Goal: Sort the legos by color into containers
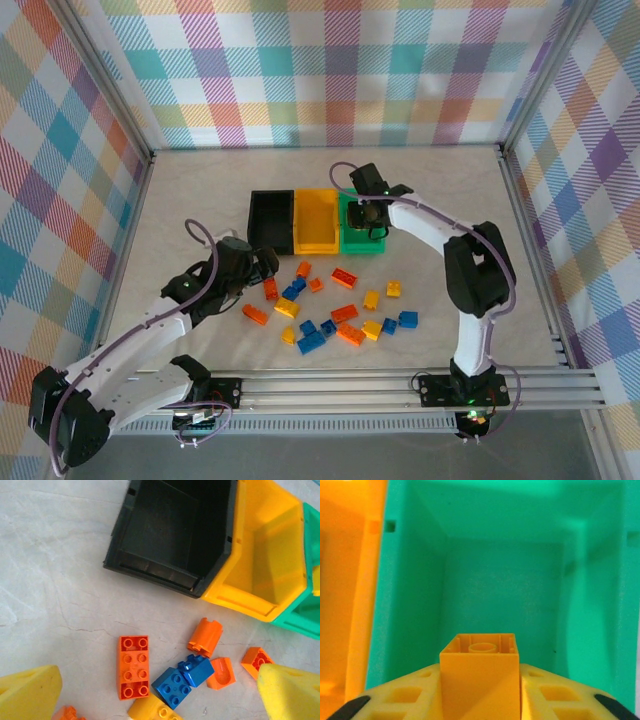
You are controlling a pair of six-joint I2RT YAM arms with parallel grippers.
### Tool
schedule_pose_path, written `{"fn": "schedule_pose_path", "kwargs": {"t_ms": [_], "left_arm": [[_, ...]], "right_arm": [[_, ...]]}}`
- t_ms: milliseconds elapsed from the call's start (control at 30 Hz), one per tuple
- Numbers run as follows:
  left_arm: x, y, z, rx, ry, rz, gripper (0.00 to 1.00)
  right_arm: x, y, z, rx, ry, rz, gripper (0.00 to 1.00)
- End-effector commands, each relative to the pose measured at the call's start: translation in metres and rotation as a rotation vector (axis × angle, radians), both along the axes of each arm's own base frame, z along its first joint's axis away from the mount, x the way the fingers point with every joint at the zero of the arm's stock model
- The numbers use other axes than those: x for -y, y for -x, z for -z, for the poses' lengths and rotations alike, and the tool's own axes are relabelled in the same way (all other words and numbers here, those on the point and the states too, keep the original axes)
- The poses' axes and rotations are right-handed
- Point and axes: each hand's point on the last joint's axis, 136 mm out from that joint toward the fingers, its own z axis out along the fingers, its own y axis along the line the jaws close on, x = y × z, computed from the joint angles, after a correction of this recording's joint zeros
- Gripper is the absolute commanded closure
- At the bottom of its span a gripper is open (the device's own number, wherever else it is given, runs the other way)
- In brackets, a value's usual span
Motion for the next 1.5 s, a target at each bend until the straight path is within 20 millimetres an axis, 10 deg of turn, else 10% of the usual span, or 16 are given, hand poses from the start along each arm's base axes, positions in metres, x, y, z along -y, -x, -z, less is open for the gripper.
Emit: {"fn": "schedule_pose_path", "kwargs": {"t_ms": [0,300,500,1067,1467], "left_arm": [[-0.008,0.010,0.017,-0.070,0.020,-0.019,0.00],[0.014,0.001,0.017,-0.080,0.040,0.122,0.07],[0.042,0.004,0.036,-0.167,-0.103,0.268,0.12],[0.030,-0.018,0.121,-0.306,-0.151,0.149,0.30],[0.030,-0.012,0.139,-0.340,-0.132,0.145,0.67]], "right_arm": [[-0.001,-0.012,-0.022,0.043,-0.006,0.010,0.56],[-0.006,-0.001,-0.055,0.091,-0.091,-0.005,0.25],[-0.005,0.028,-0.062,0.106,-0.149,-0.029,0.24],[0.010,0.055,-0.065,0.144,-0.163,-0.034,0.25],[0.018,0.060,-0.071,0.170,-0.155,-0.018,0.25]]}}
